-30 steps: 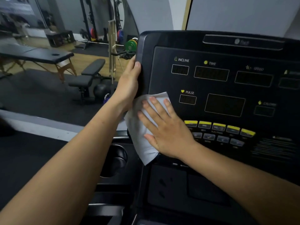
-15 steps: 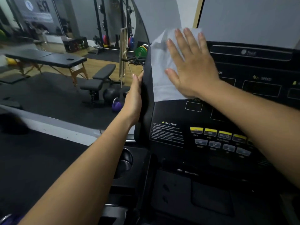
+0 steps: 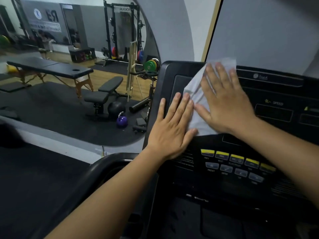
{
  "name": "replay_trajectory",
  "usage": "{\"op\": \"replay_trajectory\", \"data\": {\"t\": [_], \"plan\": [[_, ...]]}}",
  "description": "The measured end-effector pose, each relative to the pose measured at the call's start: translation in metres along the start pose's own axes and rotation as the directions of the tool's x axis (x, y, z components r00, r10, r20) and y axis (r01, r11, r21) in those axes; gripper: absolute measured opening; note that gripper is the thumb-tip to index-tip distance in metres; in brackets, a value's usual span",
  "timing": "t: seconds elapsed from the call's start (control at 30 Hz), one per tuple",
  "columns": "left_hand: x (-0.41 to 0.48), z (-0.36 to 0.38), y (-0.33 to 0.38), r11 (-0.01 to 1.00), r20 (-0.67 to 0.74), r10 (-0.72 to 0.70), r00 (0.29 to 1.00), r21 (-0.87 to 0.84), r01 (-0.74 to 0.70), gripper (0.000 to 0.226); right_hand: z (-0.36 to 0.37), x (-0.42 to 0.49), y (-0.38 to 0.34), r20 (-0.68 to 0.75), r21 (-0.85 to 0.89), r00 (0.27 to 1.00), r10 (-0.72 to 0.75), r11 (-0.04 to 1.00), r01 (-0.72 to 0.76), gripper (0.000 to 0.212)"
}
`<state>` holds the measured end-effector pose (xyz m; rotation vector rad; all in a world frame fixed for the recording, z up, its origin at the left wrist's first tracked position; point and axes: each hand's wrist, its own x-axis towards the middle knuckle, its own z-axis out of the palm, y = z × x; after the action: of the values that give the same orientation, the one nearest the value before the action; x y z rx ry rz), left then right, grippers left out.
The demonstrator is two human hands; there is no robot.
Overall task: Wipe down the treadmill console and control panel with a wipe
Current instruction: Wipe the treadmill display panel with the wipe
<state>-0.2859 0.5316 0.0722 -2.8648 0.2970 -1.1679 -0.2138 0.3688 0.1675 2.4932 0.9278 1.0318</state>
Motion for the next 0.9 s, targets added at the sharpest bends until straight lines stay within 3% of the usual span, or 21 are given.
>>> {"op": "replay_trajectory", "data": {"t": [0.13,0.3,0.47,0.63,0.73,0.9], "plan": [[-0.004,-0.001,-0.001,0.998,0.01,-0.06,0.998,0.028,0.06,0.074,-0.007,0.023,-0.008,0.01,-0.017,0.999,0.051,0.999,-0.051,0.083],[-0.043,0.003,-0.008,0.998,0.013,-0.064,0.998,-0.002,0.064,0.076,0.011,-0.033,-0.042,0.03,0.033,0.995,-0.095,0.995,0.094,0.076],[-0.029,-0.021,0.011,0.982,-0.174,0.107,0.979,-0.133,-0.131,0.076,0.013,-0.05,-0.052,0.04,0.056,0.996,-0.084,0.995,0.081,0.079],[0.042,-0.02,0.004,0.957,-0.117,0.148,0.982,-0.231,-0.172,0.072,0.001,-0.005,-0.036,0.059,-0.056,0.997,0.045,0.998,-0.042,0.097],[0.054,-0.018,-0.016,0.967,-0.103,0.131,0.986,-0.207,-0.15,0.074,0.0,0.0,-0.033,0.03,0.002,0.996,0.086,0.996,-0.087,0.085],[0.005,-0.005,-0.006,0.982,-0.032,0.157,0.987,-0.1,-0.159,0.073,0.011,-0.052,-0.047,0.026,0.092,1.0,-0.003,0.996,0.001,0.083]]}}
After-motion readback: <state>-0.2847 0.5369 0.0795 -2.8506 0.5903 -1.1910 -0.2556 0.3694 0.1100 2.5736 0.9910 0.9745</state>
